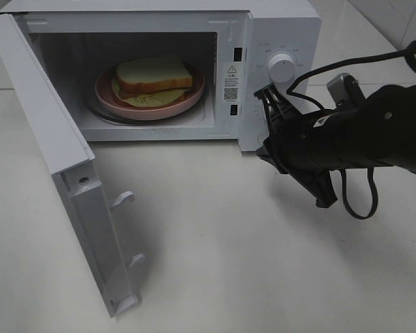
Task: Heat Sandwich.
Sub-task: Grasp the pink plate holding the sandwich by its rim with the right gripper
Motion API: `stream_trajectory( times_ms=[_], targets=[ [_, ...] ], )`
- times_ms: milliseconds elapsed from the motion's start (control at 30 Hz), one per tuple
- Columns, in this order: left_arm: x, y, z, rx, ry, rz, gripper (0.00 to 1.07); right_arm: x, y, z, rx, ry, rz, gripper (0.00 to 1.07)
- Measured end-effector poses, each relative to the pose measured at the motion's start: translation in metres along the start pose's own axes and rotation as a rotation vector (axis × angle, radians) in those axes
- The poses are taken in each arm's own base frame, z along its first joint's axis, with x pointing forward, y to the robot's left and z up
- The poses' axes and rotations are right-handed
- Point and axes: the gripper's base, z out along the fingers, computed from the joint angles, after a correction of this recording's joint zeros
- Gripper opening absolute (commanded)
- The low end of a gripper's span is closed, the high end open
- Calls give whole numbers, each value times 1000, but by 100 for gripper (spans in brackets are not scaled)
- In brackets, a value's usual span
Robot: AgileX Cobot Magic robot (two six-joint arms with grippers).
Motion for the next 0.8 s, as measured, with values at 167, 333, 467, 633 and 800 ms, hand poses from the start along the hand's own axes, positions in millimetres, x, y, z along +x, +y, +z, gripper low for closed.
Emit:
stream_trajectory(
  times_ms=[167,333,467,633,800],
  targets=[
    [0,0,0,0,0,0,98,9,-4,-8,68,120,-191,1],
    [0,0,0,0,0,0,98,17,-10,-15,119,236,-349,2],
    [0,0,0,0,0,0,98,22,-16,-18,163,316,-462,3],
    [0,0,0,0,0,0,98,25,-26,-22,245,411,-614,4],
    [0,0,0,0,0,0,98,25,-25,-29,323,525,-785,5]
  ],
)
